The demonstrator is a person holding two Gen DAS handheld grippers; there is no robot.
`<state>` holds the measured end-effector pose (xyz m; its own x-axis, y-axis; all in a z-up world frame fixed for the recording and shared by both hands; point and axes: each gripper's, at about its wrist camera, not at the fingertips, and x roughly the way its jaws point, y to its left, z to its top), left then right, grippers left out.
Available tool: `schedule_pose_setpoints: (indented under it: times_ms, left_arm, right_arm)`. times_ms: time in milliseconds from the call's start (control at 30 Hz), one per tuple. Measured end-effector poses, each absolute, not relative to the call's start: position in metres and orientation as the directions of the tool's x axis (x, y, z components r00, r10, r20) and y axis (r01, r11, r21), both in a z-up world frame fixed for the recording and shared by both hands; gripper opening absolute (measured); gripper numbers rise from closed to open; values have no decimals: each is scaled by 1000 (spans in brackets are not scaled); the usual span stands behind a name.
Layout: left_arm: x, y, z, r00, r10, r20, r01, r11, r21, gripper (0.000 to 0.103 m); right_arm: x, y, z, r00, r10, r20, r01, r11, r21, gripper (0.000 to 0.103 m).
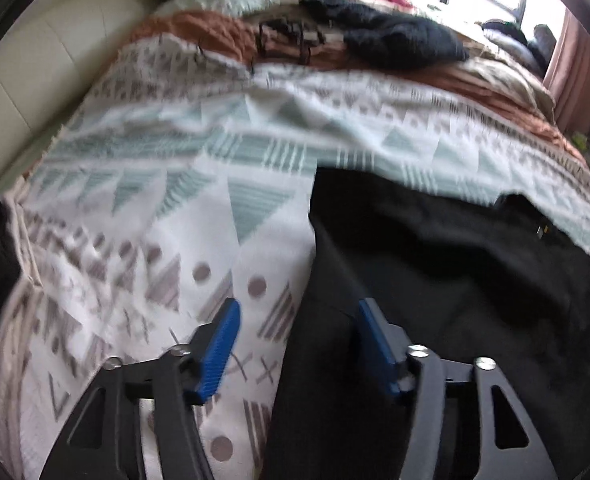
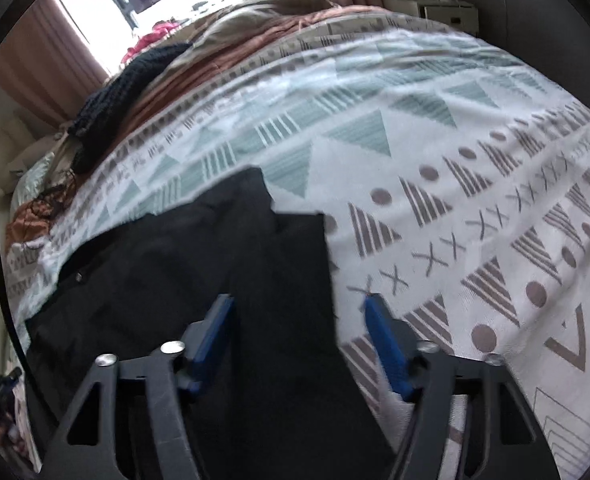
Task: Fold large clothes
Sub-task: 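Lay the hem down on the shirt and open both grippers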
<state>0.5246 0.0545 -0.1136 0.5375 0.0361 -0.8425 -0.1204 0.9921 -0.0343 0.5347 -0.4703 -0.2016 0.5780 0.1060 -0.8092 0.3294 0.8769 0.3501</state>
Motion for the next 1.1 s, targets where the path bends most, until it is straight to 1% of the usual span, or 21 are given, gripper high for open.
schedule_pose_setpoints:
  times_ms: [33, 67, 100, 133, 233, 333, 433, 600, 767, 833, 867, 900, 933, 967, 1000, 1033, 1067, 1100]
  left_arm:
    - [527, 53, -118, 528, 18, -849, -104, 994, -43, 25]
    - [528, 52, -122, 517, 12, -856, -94, 995, -43, 2]
    - [529, 51, -124, 511, 19, -860, -95, 995, -35, 2]
    - [530, 48, -121, 526, 28, -850, -96, 995, -27, 1]
    - [530, 42, -107, 574, 31, -818, -90, 996, -25, 1]
    - [535, 36, -98, 592, 25, -806, -87, 996, -33, 1]
    - [545, 31, -102, 583, 43, -811, -88, 996, -11, 1]
    - [560, 31, -119, 558, 60, -828, -101, 995, 4, 1]
    - [572, 33, -123, 545, 81, -835, -125, 992, 15, 1]
    - [574, 38, -119, 539, 123, -833, -166, 985, 38, 1]
    - [573, 42, -118, 534, 124, -837, -180, 983, 31, 3]
    - [571, 46, -116, 530, 100, -842, -188, 982, -2, 4]
    - [567, 51, -114, 532, 62, -844, -192, 980, -49, 10]
    - [563, 54, -113, 536, 38, -843, -193, 978, -78, 22]
    - [556, 57, -109, 547, 14, -837, -196, 974, -112, 31]
    - [547, 59, -105, 560, 17, -828, -200, 973, -116, 51]
    - [539, 59, -100, 577, 31, -816, -202, 974, -106, 64]
    - [530, 58, -94, 596, 45, -802, -202, 975, -95, 66]
  right_arm:
    - [535, -471, -203, 578, 113, -808, 327, 875, 356, 42]
    - [534, -473, -204, 587, 137, -798, 317, 868, 383, 18]
    - [532, -474, -204, 604, 171, -778, 295, 859, 418, 4]
    - [530, -474, -201, 618, 173, -767, 281, 862, 421, 4]
    - [523, -476, -188, 653, 121, -748, 278, 880, 385, 2]
    - [518, -486, -185, 665, 99, -740, 321, 857, 403, 1]
    - [517, -492, -189, 656, 59, -753, 370, 844, 388, 1]
    - [524, -486, -191, 633, 23, -774, 383, 860, 338, 1]
    - [526, -492, -187, 648, 32, -761, 385, 848, 364, 1]
    - [524, -495, -184, 658, 45, -752, 383, 840, 385, 1]
    - [523, -497, -182, 662, 58, -748, 385, 829, 405, 1]
    - [522, -499, -181, 662, 66, -747, 392, 819, 420, 2]
    - [518, -504, -178, 667, 67, -742, 404, 804, 436, 4]
    - [515, -507, -175, 673, 65, -737, 413, 793, 448, 5]
    - [511, -510, -172, 679, 68, -731, 417, 783, 461, 12]
    - [507, -513, -170, 685, 74, -725, 418, 774, 475, 18]
    - [502, -515, -167, 690, 81, -719, 421, 763, 491, 33]
    - [499, -515, -164, 695, 84, -714, 421, 758, 499, 40]
